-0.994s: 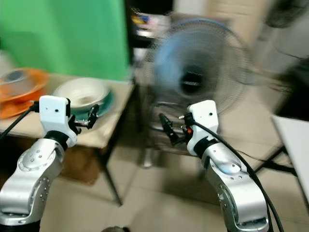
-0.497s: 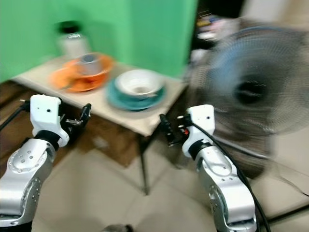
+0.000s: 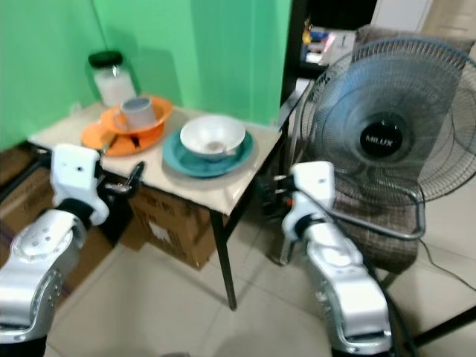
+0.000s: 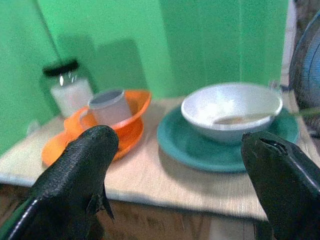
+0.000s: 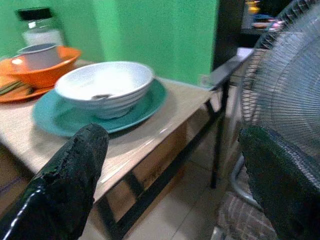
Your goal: Setting the table
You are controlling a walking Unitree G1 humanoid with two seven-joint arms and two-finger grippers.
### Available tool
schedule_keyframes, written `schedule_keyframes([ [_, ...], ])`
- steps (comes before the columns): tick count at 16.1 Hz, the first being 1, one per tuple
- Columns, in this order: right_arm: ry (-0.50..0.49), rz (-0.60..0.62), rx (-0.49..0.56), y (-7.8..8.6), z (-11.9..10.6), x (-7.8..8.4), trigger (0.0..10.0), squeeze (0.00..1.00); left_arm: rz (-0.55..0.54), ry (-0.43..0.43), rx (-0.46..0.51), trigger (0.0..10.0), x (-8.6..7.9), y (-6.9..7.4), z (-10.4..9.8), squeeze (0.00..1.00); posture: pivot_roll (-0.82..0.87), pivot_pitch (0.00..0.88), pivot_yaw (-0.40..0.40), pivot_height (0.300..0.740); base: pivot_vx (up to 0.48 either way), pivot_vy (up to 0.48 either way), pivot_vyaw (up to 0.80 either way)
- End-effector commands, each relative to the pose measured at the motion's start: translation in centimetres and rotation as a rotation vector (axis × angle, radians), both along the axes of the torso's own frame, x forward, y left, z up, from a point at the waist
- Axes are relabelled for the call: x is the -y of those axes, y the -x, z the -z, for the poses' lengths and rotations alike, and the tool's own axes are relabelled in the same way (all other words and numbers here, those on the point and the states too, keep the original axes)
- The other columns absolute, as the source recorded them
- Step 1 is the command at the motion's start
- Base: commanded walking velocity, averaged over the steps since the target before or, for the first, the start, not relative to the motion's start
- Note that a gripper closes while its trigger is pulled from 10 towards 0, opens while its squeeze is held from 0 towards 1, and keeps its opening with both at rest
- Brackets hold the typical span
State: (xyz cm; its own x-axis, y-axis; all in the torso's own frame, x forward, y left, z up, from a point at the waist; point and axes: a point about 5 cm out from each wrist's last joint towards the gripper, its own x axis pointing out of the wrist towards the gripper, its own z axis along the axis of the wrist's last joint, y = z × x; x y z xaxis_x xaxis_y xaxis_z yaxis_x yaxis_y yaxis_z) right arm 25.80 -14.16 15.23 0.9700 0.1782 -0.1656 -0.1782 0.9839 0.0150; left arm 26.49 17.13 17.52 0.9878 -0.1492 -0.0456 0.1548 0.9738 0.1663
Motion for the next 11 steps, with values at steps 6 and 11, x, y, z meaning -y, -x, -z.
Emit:
schedule_keyframes([
  [6, 0.009, -0.070, 0.069, -1.1, -1.7, -1.8, 10.0, 0.00, -0.010, -0.007, -0.020, 10.0, -0.3, 0.8, 0.1, 0.00, 0.13, 0.000, 0.038, 0.740, 0.365, 0.000, 0.00],
  [11, -0.005, -0.084, 0.074, -1.7, -2.2, -1.6, 10.0, 0.00, 0.021, -0.016, -0.040, 10.0, 0.3, 1.1, 0.4, 0.00, 0.13, 0.000, 0.041, 0.740, 0.362, 0.000, 0.00],
])
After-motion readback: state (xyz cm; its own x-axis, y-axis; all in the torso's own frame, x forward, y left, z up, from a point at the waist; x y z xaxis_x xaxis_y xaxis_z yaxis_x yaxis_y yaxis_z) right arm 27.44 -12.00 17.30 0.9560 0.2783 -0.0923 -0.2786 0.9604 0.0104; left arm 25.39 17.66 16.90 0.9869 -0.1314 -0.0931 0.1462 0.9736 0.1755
